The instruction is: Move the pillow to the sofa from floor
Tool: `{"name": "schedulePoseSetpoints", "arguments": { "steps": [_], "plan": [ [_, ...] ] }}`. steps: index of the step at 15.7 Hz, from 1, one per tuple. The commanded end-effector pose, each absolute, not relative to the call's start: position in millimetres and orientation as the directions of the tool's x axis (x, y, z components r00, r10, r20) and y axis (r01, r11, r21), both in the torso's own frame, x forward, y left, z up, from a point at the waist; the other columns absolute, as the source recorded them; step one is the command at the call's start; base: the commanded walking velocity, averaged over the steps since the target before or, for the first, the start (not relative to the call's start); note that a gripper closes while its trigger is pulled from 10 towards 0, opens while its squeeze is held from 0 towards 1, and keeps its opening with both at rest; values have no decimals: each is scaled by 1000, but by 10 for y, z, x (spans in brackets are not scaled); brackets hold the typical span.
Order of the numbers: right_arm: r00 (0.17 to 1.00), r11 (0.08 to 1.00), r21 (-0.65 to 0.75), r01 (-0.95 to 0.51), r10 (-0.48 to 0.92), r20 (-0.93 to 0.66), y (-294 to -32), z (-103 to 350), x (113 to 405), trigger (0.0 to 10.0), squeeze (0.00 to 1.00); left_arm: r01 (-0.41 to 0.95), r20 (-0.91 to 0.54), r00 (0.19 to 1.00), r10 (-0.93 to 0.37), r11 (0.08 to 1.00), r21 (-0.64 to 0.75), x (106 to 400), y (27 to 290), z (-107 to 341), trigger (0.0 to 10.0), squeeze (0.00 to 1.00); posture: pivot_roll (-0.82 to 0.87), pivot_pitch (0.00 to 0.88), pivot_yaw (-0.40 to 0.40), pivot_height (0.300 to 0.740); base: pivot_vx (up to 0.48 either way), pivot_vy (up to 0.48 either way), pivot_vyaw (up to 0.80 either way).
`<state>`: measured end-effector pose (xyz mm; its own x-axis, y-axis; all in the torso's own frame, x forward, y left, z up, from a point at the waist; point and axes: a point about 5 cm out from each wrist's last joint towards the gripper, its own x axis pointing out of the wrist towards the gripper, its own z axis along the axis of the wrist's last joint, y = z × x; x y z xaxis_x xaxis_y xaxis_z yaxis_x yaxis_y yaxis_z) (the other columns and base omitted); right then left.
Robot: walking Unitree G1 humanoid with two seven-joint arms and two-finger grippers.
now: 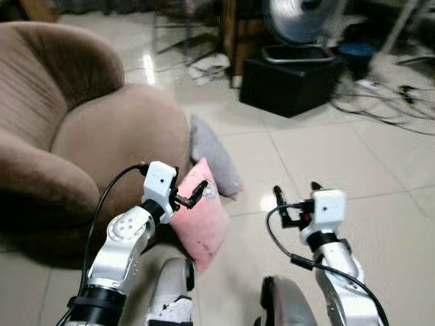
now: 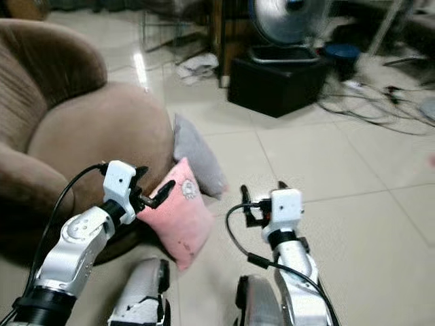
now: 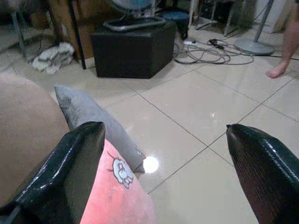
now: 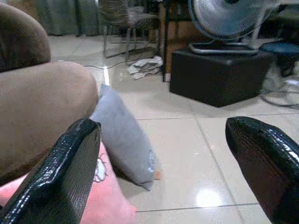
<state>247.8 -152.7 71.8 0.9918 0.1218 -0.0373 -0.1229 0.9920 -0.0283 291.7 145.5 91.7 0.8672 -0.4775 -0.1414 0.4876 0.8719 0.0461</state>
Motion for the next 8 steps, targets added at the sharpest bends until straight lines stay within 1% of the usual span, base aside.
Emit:
{"name": "schedulePoseSetpoints", "arguments": {
  "steps": [1, 4, 5, 8],
  "plan": [
    [994, 992, -68, -102, 98, -57, -1582, 700, 2485, 10000, 0, 487, -117, 873, -474, 865, 122, 2954, 1417, 998, 10000, 0, 52, 96, 6, 621, 0, 0, 0],
    [994, 993, -76, -92, 87, -59, -1590, 689, 2480, 10000, 0, 479, -128, 877, -464, 866, 142, 2956, 1418, 982, 10000, 0, 50, 97, 6, 621, 0, 0, 0],
    [995, 992, -101, -74, 68, -68, -1603, 669, 2465, 10000, 0, 471, -127, 881, -455, 869, 151, 2957, 1426, 974, 10000, 0, 48, 101, 7, 621, 251, 0, 0],
    [995, 991, -108, -82, 75, -73, -1591, 656, 2440, 10000, 0, 445, -132, 895, -427, 877, 180, 2986, 1456, 967, 10000, 0, 48, 102, 5, 621, 326, 0, 0]
  ]
}}
